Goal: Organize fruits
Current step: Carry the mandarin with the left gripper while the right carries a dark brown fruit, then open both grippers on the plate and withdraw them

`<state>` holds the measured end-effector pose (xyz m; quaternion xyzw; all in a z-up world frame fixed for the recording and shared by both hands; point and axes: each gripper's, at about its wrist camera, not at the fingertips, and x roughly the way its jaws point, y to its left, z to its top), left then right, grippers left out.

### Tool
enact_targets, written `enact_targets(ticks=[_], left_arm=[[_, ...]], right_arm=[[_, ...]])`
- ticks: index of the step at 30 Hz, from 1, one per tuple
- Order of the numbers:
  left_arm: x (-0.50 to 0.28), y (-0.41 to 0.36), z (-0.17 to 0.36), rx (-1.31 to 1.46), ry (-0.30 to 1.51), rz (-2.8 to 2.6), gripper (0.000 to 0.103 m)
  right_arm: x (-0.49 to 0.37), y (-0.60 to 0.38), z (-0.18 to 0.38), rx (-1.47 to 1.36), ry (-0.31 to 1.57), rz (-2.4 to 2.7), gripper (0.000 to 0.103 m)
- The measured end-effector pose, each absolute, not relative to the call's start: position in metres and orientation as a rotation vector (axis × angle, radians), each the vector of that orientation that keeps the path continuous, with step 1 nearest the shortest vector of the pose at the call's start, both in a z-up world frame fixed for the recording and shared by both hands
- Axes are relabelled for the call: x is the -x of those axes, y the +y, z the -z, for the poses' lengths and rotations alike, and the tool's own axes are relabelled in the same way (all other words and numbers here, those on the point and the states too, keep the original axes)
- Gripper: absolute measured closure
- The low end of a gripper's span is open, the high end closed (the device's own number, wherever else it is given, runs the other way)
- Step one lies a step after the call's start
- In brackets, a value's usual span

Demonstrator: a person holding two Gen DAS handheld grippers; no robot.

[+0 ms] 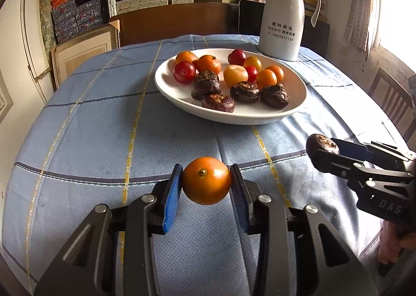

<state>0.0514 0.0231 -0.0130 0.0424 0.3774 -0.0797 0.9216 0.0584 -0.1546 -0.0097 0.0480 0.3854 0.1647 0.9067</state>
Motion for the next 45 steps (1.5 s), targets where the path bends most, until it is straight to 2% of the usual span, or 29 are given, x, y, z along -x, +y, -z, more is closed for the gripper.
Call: enact_targets(ticks=[7, 15, 22, 31, 33, 35, 37, 41, 45], left_arm=[[-0.063, 0.018, -0.014, -0.120, 0.696, 0.134, 0.066], [-0.124, 0.008, -0.056, -0.075, 0.626, 0.112, 0.066], [-0.162, 0.001, -0.034, -0.038, 0.649, 0.095, 0.066], [-0.172, -0.002, -0.015, -0.067, 0.668, 0.089, 0.066], [-0.171, -0.003, -0.015, -0.077, 0.658, 0.080, 0.054], [-0.171, -0.004, -0.015, -0.079, 0.652, 0.078, 0.042], [-0.169, -0.004, -0.014, -0.084, 0.645, 0.075, 0.040], [-0.167, -0.004, -0.015, -0.087, 0.636, 0.066, 0.031], [-0.162, -0.005, -0.017, -0.103, 0.619, 0.054, 0.028]], right_arm=[[-0.062, -0.172, -0.015, -0.162, 0.717, -0.300, 0.060], [-0.116, -0.180, -0.072, -0.214, 0.618, -0.261, 0.060], [-0.153, -0.169, -0.042, -0.237, 0.642, -0.231, 0.060], [-0.159, -0.156, -0.028, -0.180, 0.669, -0.206, 0.059], [-0.160, -0.154, -0.027, -0.168, 0.663, -0.198, 0.059], [-0.158, -0.154, -0.026, -0.155, 0.644, -0.187, 0.052], [-0.157, -0.155, -0.026, -0.154, 0.630, -0.173, 0.048], [-0.156, -0.160, -0.027, -0.170, 0.624, -0.178, 0.048], [-0.153, -0.161, -0.028, -0.173, 0.620, -0.179, 0.047]])
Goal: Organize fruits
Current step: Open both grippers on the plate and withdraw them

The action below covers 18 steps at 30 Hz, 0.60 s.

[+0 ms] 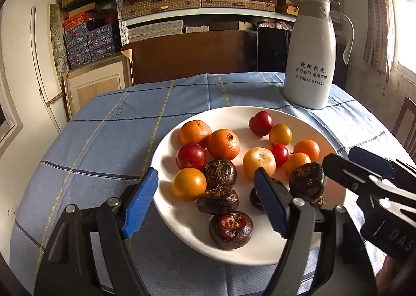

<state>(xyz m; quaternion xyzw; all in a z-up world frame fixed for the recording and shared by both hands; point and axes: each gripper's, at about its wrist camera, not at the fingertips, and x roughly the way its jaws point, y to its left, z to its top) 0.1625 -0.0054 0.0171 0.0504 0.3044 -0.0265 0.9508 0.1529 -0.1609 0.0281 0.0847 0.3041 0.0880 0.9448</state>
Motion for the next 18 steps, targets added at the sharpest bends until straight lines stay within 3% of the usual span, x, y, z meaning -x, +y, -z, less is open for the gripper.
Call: enact_targets(ticks=[18], left_arm=[[-0.135, -0.004, -0.024, -0.116, 0.584, 0.040, 0.022]], right_arm=[[-0.131, -0.164, -0.033, -0.179, 0.590, -0.185, 0.047]])
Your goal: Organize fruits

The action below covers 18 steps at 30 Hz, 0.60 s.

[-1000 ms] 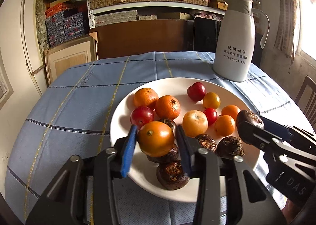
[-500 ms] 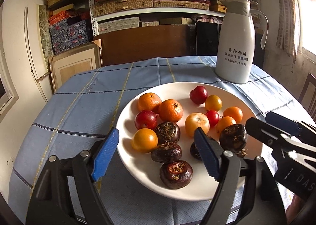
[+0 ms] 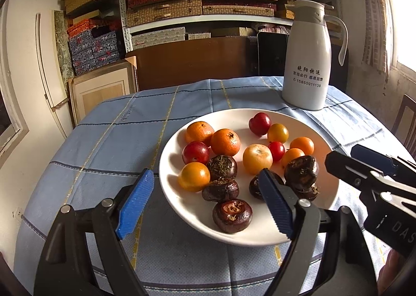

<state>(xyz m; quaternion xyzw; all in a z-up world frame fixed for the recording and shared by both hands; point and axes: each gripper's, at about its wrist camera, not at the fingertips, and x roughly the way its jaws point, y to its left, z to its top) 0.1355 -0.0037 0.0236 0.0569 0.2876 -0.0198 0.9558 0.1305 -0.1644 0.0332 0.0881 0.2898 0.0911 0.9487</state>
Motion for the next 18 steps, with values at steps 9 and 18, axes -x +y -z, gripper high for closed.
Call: enact_targets(ticks=[9, 18], left_arm=[[-0.100, -0.001, -0.025, -0.111, 0.560, 0.031, 0.010], [-0.053, 0.013, -0.027, -0.058, 0.537, 0.031, 0.005]], right_arm=[[-0.093, -0.171, -0.039, -0.181, 0.529, -0.162, 0.039], [-0.049, -0.174, -0.037, -0.148, 0.467, -0.122, 0.003]])
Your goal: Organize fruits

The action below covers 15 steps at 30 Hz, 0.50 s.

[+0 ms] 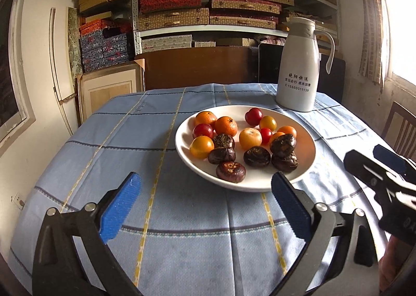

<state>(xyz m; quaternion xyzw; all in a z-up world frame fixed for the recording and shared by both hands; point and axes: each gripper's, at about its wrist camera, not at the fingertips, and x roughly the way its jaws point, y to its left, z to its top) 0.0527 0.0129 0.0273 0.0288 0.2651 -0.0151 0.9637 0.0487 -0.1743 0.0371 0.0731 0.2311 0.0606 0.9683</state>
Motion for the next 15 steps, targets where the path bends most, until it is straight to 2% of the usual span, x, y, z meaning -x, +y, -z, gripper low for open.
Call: enact_targets(ticks=[9, 15], left_arm=[[-0.048, 0.010, -0.025, -0.082, 0.592, 0.046, 0.005], [-0.067, 0.005, -0.039, -0.120, 0.587, 0.020, 0.005]], right_arm=[[-0.034, -0.187, -0.034, -0.178, 0.530, -0.127, 0.003], [-0.072, -0.190, -0.042, -0.235, 0.630, -0.169, 0.003]])
